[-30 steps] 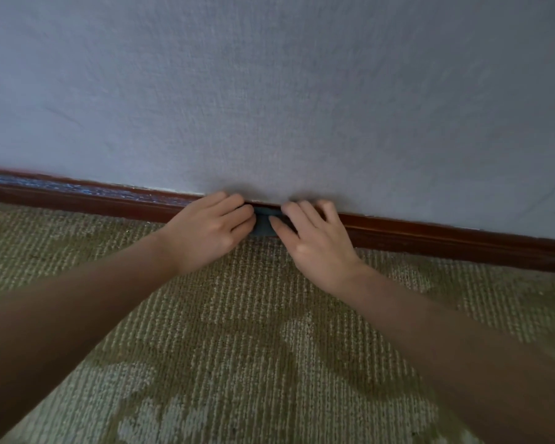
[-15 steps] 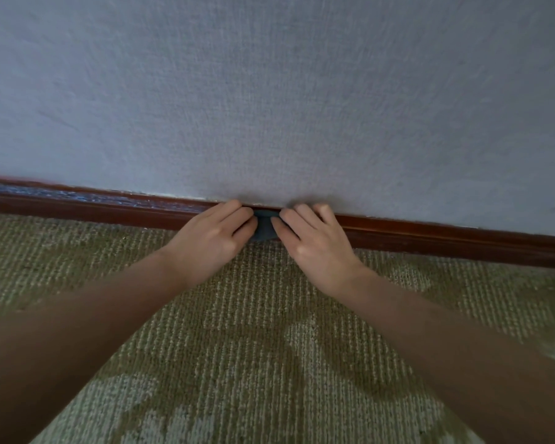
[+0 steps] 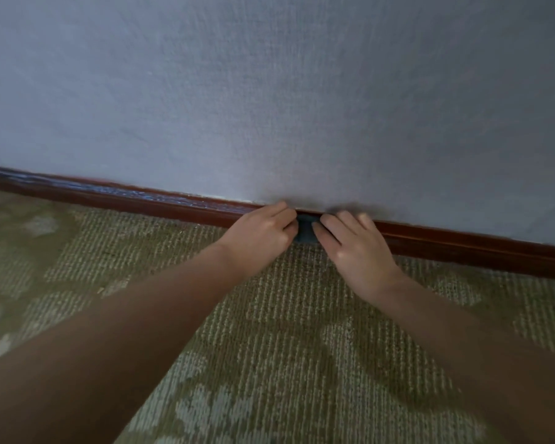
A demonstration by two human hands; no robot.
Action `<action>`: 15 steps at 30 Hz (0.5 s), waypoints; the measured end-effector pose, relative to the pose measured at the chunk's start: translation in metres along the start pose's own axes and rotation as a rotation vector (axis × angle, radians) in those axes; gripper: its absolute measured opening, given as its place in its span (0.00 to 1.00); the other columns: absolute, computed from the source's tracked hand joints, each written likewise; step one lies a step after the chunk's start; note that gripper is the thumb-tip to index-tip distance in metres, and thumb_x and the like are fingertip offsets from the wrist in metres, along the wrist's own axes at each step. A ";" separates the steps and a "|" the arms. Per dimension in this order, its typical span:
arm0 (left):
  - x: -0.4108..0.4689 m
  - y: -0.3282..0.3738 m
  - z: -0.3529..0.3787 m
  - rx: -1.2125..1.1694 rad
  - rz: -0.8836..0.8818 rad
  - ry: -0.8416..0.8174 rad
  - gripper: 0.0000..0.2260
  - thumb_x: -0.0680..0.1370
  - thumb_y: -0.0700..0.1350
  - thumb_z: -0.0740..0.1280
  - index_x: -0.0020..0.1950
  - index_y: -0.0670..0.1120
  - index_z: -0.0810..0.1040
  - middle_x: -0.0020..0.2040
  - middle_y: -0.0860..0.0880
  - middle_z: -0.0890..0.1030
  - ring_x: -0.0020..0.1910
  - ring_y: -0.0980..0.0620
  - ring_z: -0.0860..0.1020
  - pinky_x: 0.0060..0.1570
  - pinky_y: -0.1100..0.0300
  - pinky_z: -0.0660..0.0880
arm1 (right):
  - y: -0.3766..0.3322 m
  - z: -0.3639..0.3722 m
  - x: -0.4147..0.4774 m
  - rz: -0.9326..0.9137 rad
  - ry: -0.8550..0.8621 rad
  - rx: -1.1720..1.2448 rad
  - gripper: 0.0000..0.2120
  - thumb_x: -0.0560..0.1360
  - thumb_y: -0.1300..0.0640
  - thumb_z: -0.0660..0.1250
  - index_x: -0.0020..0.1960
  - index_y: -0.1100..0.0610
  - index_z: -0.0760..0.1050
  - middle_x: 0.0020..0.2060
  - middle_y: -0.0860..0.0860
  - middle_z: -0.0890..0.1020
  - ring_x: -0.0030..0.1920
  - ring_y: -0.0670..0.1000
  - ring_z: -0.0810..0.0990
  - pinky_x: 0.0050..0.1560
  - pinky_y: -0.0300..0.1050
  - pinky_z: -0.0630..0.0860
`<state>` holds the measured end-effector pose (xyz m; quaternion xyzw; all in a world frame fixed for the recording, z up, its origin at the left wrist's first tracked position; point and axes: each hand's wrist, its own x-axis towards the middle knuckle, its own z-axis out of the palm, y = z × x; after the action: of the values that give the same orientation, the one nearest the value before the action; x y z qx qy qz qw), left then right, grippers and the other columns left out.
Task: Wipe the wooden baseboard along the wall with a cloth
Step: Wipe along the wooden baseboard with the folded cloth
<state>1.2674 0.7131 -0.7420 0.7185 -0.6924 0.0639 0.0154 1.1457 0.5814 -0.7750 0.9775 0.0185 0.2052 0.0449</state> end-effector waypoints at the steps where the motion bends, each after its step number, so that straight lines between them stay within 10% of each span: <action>1: 0.000 0.002 -0.001 -0.011 -0.015 -0.001 0.11 0.58 0.33 0.77 0.38 0.38 0.83 0.35 0.45 0.80 0.36 0.46 0.80 0.36 0.61 0.77 | 0.000 0.000 0.000 0.007 0.003 0.008 0.14 0.72 0.65 0.57 0.47 0.66 0.81 0.41 0.58 0.82 0.40 0.56 0.81 0.41 0.47 0.68; 15: -0.007 -0.009 0.019 0.097 0.087 0.124 0.13 0.72 0.34 0.57 0.42 0.37 0.82 0.37 0.44 0.79 0.37 0.46 0.78 0.40 0.56 0.75 | 0.001 0.010 -0.003 0.025 0.059 0.065 0.13 0.72 0.67 0.58 0.48 0.68 0.81 0.42 0.60 0.82 0.40 0.57 0.81 0.42 0.47 0.68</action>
<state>1.2770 0.7183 -0.7611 0.6822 -0.7169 0.1423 0.0208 1.1466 0.5798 -0.7852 0.9721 0.0144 0.2339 0.0100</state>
